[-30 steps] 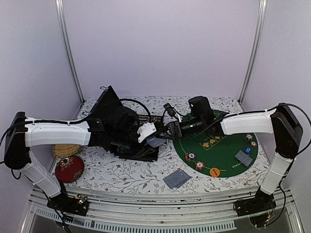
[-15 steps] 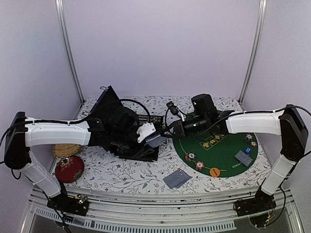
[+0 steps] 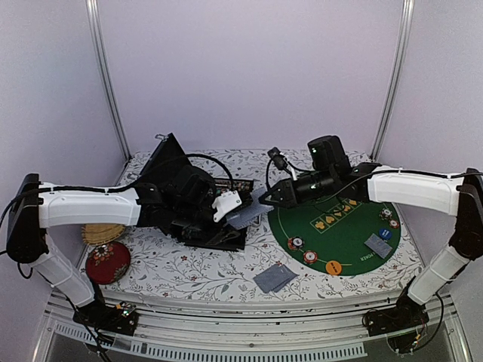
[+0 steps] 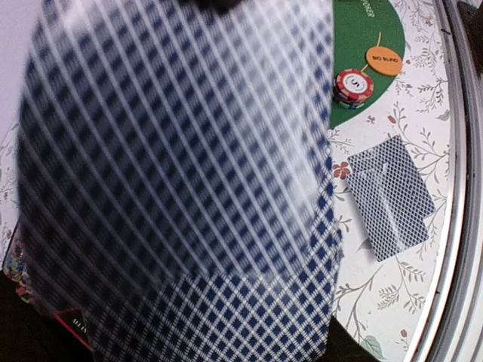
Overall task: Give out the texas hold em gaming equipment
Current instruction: Distribute the poker card in the small blind area.
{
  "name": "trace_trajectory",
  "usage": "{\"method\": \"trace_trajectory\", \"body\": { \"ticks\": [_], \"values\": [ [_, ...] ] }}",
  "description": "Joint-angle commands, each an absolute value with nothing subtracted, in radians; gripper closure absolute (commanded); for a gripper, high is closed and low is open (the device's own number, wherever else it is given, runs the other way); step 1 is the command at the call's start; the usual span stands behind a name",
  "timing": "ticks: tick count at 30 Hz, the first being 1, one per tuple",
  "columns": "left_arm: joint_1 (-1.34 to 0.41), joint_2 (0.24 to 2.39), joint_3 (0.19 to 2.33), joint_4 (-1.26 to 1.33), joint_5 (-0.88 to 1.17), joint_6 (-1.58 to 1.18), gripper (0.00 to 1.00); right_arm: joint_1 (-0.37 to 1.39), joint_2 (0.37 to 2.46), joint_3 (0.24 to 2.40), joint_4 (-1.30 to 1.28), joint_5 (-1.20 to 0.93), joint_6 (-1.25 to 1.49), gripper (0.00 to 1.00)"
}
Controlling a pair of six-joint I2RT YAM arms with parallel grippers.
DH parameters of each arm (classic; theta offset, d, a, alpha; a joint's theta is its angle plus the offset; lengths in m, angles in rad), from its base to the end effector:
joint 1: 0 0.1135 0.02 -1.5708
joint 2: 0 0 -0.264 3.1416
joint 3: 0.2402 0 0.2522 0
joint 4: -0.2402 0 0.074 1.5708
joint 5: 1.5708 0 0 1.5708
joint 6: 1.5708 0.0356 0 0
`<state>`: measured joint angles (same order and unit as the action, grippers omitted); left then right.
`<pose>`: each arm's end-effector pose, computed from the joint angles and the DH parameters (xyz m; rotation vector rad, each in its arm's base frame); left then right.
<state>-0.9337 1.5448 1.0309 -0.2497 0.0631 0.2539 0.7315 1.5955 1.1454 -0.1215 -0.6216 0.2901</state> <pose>0.1975 -0.2707 0.2335 1.3520 1.9457 -0.4078 0.2539 0.2557 0.2692 -0.8798 2.1147 1.2341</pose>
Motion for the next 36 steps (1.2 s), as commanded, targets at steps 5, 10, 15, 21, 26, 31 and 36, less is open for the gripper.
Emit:
{"method": "trace_trajectory", "body": {
  "ticks": [5,10,15,21,26,31,36],
  "values": [
    [-0.924,1.536,1.031,-0.233,0.068,0.262,0.48,0.656,1.457,1.155,-0.176,-0.646,0.279,0.98],
    [-0.924,1.529,1.022,-0.231,0.069,0.259,0.48,0.475,1.319,1.022,-0.135,-0.678,0.373,0.98],
    [-0.923,1.52,1.003,-0.213,0.068,0.257,0.48,0.055,1.126,0.758,-0.239,-0.693,0.541,0.98],
    [-0.922,1.513,0.978,-0.189,0.074,0.262,0.48,-0.324,0.976,0.394,-0.228,-0.751,0.614,0.98],
    [-0.919,1.506,0.967,-0.188,0.068,0.273,0.48,-0.39,0.959,0.311,-0.185,-0.67,0.635,0.98],
    [-0.913,1.489,0.95,-0.181,0.066,0.273,0.48,-0.39,0.968,0.31,-0.2,-0.617,0.619,0.98],
    [-0.909,1.488,0.948,-0.177,0.068,0.275,0.48,-0.392,0.969,0.333,-0.274,-0.594,0.59,0.98]
  ]
}}
